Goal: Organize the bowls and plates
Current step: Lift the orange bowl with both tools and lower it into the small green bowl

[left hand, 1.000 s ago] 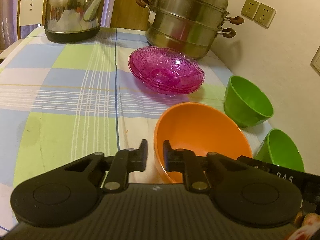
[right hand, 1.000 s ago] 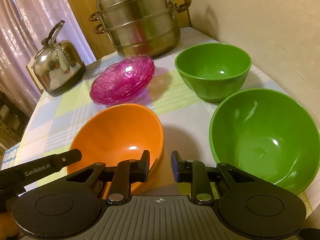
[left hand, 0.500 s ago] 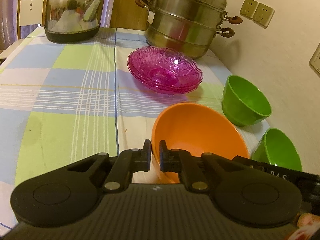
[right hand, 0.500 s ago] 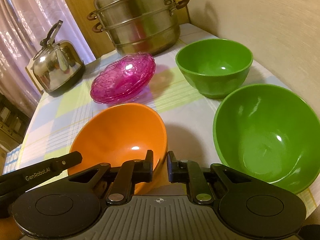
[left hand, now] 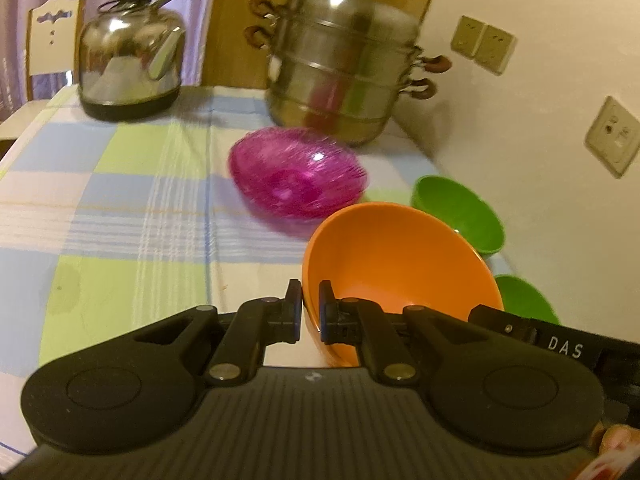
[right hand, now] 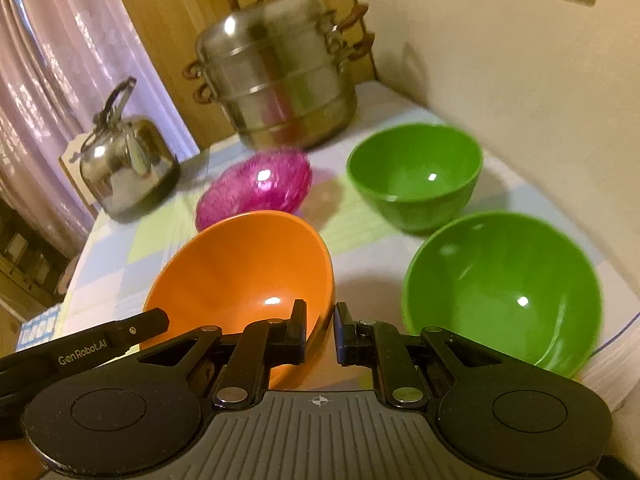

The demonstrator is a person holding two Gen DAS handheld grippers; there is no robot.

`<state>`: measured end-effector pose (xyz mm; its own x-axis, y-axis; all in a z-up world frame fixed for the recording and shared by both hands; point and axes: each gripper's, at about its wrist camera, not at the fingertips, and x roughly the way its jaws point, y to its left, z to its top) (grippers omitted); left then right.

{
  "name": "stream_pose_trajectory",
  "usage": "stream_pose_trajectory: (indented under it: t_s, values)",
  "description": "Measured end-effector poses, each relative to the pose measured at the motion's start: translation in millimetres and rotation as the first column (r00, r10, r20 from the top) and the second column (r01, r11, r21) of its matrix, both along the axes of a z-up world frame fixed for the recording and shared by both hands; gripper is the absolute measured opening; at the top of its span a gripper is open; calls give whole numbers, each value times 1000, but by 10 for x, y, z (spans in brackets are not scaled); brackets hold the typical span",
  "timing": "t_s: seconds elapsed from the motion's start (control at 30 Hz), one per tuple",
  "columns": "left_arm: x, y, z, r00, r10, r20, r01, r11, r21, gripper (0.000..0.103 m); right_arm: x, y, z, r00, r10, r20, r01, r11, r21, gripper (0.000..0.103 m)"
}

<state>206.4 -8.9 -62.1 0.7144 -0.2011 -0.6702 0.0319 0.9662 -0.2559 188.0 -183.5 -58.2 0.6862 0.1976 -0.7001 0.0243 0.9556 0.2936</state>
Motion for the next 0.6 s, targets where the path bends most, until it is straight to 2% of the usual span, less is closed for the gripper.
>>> stream_pose_trajectory:
  t_s: [0.33, 0.6]
  values:
    - [33, -623, 276, 994, -98, 49, 98, 995, -12, 7, -148, -506, 414, 995, -75, 63, 76, 997, -26, 14]
    - [58, -1111, 244, 984, -175, 43, 176, 984, -20, 7, -256, -980, 475, 988, -141, 66, 144, 989, -44, 13]
